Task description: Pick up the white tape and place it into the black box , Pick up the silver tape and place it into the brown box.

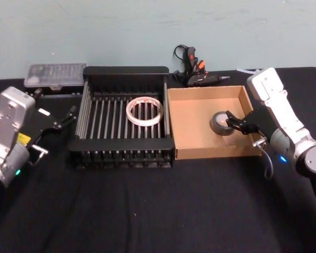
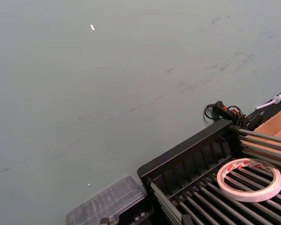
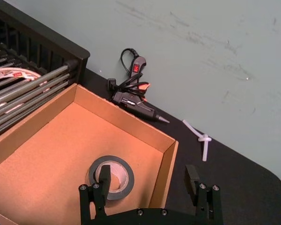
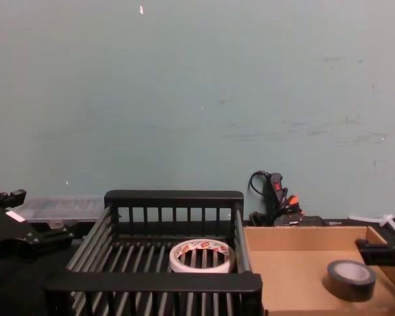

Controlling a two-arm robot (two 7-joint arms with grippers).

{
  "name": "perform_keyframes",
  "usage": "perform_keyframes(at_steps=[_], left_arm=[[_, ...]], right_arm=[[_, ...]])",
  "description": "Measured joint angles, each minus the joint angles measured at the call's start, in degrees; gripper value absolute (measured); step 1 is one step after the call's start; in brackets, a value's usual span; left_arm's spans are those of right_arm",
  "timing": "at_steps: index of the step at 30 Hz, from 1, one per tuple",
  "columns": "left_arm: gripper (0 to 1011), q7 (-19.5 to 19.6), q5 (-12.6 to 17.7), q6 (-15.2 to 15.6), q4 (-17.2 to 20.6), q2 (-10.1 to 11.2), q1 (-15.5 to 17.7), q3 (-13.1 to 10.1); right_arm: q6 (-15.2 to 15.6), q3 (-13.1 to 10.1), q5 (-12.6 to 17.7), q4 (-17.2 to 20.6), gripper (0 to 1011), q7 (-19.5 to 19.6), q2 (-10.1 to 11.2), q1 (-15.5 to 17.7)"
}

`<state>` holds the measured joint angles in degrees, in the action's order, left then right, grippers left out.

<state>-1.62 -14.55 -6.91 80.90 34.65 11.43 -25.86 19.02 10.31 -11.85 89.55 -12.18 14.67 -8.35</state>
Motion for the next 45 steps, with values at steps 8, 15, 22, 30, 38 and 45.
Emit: perform_keyframes(at_steps=[8, 15, 22, 30, 38, 45], left_arm=[[1001, 0.0, 0.0, 0.0, 0.0, 0.0, 0.0, 0.0], [1001, 0.0, 0.0, 0.0, 0.0, 0.0, 0.0, 0.0], [1001, 0.0, 0.0, 0.0, 0.0, 0.0, 0.0, 0.0], [1001, 0.0, 0.0, 0.0, 0.0, 0.0, 0.0, 0.0], [1001, 0.0, 0.0, 0.0, 0.0, 0.0, 0.0, 0.0], [1001, 0.0, 0.0, 0.0, 0.0, 0.0, 0.0, 0.0]], right_arm=[[0.0, -0.2, -0.8, -1.0, 1002, -0.1, -0.5, -0.3], [0.0, -0.2, -0.7, -0.9, 1002, -0.1, -0.5, -0.3], [0.0, -0.2, -0.7, -0.8, 1002, -0.1, -0.4, -0.3], [0.0, -0.2, -0.6, -0.8, 1002, -0.1, -0.4, -0.2], [0.0, -0.2, -0.5, -0.7, 1002, -0.1, -0.4, -0.2], [0.0, -0.2, -0.5, -0.7, 1002, -0.1, -0.4, -0.2]])
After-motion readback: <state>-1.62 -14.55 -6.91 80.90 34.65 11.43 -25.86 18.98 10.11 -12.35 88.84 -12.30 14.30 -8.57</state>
